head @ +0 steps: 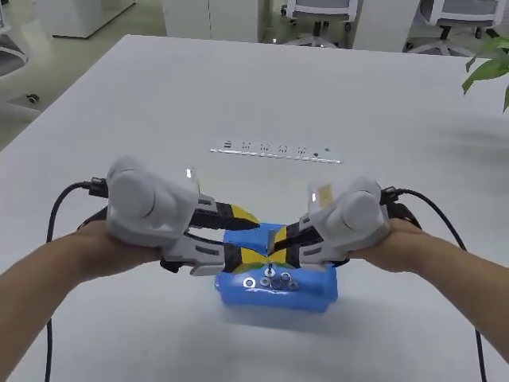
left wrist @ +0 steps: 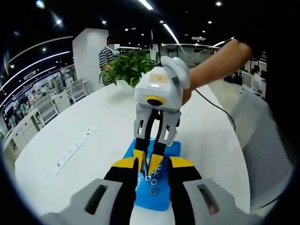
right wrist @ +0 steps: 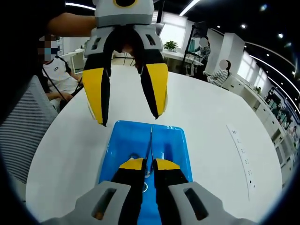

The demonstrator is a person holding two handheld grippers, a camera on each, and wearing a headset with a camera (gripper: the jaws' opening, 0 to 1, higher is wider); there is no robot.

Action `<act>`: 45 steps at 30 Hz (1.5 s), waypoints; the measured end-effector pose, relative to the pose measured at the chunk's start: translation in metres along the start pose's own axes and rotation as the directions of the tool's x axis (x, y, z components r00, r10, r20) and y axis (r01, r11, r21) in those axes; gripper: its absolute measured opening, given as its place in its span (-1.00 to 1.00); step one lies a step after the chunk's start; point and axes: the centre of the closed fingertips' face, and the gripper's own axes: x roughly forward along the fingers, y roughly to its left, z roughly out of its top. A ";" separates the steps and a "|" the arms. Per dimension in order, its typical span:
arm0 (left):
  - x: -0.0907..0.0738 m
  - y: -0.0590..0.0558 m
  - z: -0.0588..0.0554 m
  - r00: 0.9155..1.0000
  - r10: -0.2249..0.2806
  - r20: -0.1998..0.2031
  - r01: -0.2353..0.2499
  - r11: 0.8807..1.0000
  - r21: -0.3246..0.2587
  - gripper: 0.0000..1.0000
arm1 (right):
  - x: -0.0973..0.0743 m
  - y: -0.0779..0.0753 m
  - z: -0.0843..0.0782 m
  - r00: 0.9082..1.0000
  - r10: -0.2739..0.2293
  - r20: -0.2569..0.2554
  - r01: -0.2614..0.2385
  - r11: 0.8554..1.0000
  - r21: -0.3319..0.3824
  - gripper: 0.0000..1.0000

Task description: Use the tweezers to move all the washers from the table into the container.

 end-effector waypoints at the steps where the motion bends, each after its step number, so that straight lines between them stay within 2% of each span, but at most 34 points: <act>1: 0.001 0.000 0.000 1.000 -0.004 -0.002 0.004 1.000 0.006 -0.45 | 0.000 0.000 0.000 1.000 0.000 0.000 0.000 1.000 0.000 -0.83; 6: 0.009 0.004 -0.004 0.999 -0.016 -0.028 0.017 0.999 0.044 -0.60 | 0.001 0.001 0.001 1.000 0.005 -0.003 -0.005 1.000 -0.010 -0.83; 18: 0.017 0.004 0.001 0.999 -0.025 -0.047 0.030 0.995 0.095 -0.87 | 0.000 0.003 0.001 1.000 0.011 -0.010 -0.011 1.000 -0.024 -0.83; 36: 0.012 0.005 0.007 0.998 -0.045 -0.052 0.051 0.992 0.116 -0.88 | -0.004 0.003 0.008 1.000 0.006 0.001 -0.006 0.999 -0.036 -0.82; 45: 0.006 0.001 0.016 0.997 -0.054 -0.048 0.060 0.991 0.124 -0.88 | -0.012 0.006 0.016 1.000 -0.001 0.007 0.001 0.999 -0.046 -0.82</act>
